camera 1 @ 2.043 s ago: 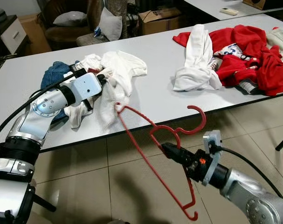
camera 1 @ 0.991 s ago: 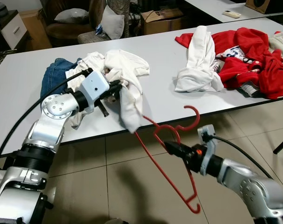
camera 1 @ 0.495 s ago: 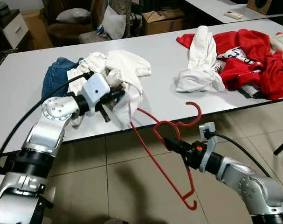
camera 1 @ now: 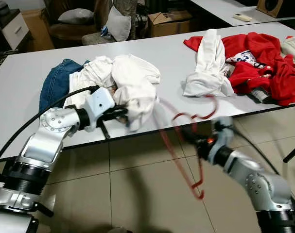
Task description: Hang hanger
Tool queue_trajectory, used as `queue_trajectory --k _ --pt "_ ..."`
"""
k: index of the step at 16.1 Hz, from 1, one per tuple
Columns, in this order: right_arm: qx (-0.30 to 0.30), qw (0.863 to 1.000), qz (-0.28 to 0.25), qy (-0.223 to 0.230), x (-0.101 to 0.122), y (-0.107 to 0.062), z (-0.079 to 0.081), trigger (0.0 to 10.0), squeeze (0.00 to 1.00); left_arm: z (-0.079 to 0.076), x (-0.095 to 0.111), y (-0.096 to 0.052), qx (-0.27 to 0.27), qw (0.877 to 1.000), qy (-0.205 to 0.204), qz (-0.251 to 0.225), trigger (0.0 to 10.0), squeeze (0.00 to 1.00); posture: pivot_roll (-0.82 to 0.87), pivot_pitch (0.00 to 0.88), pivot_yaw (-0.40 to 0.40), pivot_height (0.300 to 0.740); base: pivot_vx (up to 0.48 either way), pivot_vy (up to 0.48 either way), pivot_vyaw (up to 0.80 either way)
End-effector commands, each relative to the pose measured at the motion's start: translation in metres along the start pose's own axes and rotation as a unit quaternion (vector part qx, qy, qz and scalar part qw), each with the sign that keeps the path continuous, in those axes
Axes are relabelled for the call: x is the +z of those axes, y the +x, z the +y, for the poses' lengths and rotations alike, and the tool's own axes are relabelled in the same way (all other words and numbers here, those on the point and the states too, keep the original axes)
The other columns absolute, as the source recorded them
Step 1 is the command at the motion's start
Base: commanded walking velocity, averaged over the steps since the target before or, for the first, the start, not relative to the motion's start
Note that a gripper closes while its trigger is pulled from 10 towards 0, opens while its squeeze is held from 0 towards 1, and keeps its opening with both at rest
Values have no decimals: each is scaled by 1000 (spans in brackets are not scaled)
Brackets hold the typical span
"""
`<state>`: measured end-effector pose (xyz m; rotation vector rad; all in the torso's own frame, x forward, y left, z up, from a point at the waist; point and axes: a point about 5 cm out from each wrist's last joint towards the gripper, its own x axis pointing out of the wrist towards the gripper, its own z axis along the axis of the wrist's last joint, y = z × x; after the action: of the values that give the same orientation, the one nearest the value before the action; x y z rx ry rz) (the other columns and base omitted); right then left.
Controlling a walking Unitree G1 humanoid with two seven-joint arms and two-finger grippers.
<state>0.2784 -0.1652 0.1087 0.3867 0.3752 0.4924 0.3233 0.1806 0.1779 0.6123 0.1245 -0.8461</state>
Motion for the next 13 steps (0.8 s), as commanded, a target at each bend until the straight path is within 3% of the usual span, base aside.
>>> queue_trajectory --k 1,4,5,6,8,9,13 --pt "-29 999 -20 -10 9 -2 -7 10000 0 5 0 -2 15 999 24 15 0 0 -101 0 65 740 0 0 0" --pt "-99 993 -58 -33 29 -17 -28 10000 0 -6 -13 0 9 997 51 56 0 0 -116 0 69 740 0 0 0" --pt "-102 992 -66 -36 35 -21 -30 10000 0 -13 -13 2 1 998 46 50 745 0 -117 0 69 740 0 0 0" --pt "-85 993 -68 -42 37 -25 -28 10000 0 -18 -16 7 19 998 42 47 10000 0 -121 0 67 740 0 0 0" --pt "-64 995 -60 -49 34 -27 -22 10000 0 -16 -19 6 33 998 37 49 10000 0 -128 0 61 740 0 0 0" --pt "-60 996 -48 -53 29 -27 -20 10000 0 -16 -16 -1 12 999 22 28 10000 1000 -129 0 54 740 0 0 0" --pt "-51 997 -26 -61 20 -25 -15 10000 0 -23 -19 -33 -108 992 3 63 10000 1000 -126 0 51 740 0 0 0"
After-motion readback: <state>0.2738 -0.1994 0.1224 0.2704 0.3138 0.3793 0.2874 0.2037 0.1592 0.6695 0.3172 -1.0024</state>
